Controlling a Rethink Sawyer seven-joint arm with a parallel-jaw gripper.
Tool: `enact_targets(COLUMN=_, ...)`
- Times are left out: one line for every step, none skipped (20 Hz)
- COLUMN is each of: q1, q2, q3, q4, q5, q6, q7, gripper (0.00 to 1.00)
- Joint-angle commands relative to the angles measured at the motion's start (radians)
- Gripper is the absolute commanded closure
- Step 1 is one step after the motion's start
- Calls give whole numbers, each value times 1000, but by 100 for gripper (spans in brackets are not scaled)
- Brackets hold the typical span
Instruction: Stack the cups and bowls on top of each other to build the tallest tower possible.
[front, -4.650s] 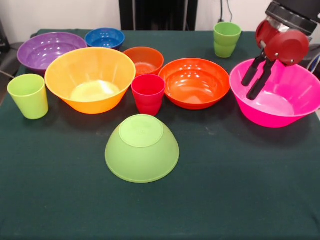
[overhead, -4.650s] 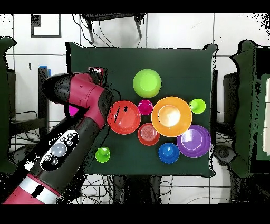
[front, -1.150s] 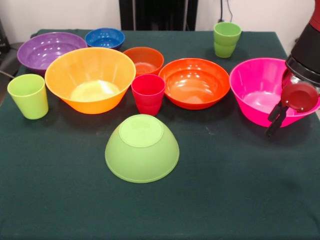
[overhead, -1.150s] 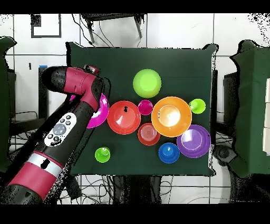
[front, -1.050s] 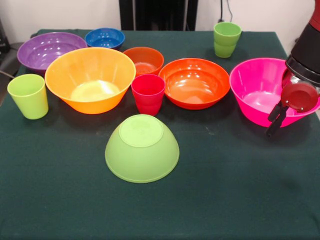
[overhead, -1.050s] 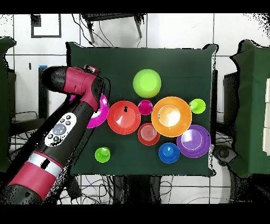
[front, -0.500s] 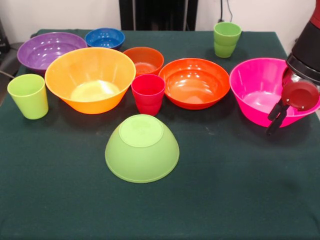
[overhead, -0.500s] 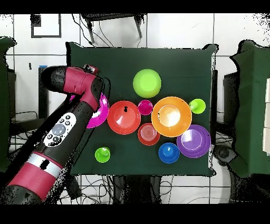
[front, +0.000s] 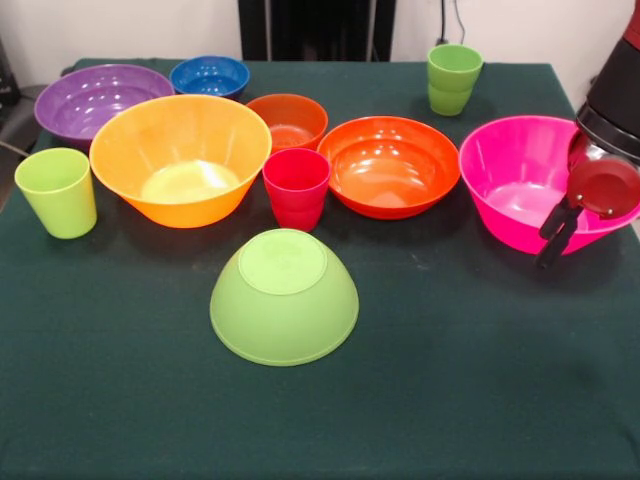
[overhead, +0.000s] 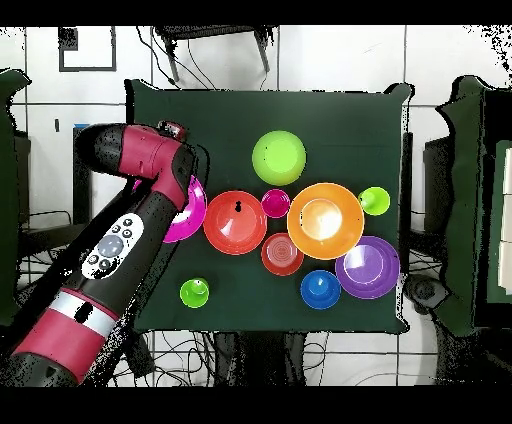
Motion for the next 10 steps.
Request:
enact_targets(q1=-8, q2=-35, q3=132, q4=43, q5=-67, q6=54, q7=51, gripper=0)
enact_targets(q1=-6, q2=-37, q3=132, q4=46, q5=-68, q6=55, q7=51, gripper=0)
enact_targets(q1=-4, q2=-43, q3=136, q4=56, q5=-69, q6=52, q7=47, gripper=0)
enact_targets(q1=-3, q2=-45, q3=136, q4=59, q5=-71, q6=53, q7=46, gripper=0)
enact_targets(q1=0, q2=-49, q3=139, q4=64, q5=-71, q6=51, q7=44, gripper=0)
enact_targets(q1=1, q2=-50, q3=140, q4=66, q5=-72, q6=52, q7=44, gripper=0)
enact_targets(q1=5, q2=-52, q3=141, q4=68, q5=-72, q6=52, q7=46, gripper=0)
enact_targets(q1=8, q2=-55, q3=143, q4=73, q5=-72, q6=51, q7=47, gripper=0)
enact_targets(q1=11, q2=-59, q3=145, q4=79, q5=-72, q6=49, q7=47, gripper=0)
enact_targets(q1=14, q2=-60, q3=147, q4=84, q5=-73, q6=46, q7=48, gripper=0)
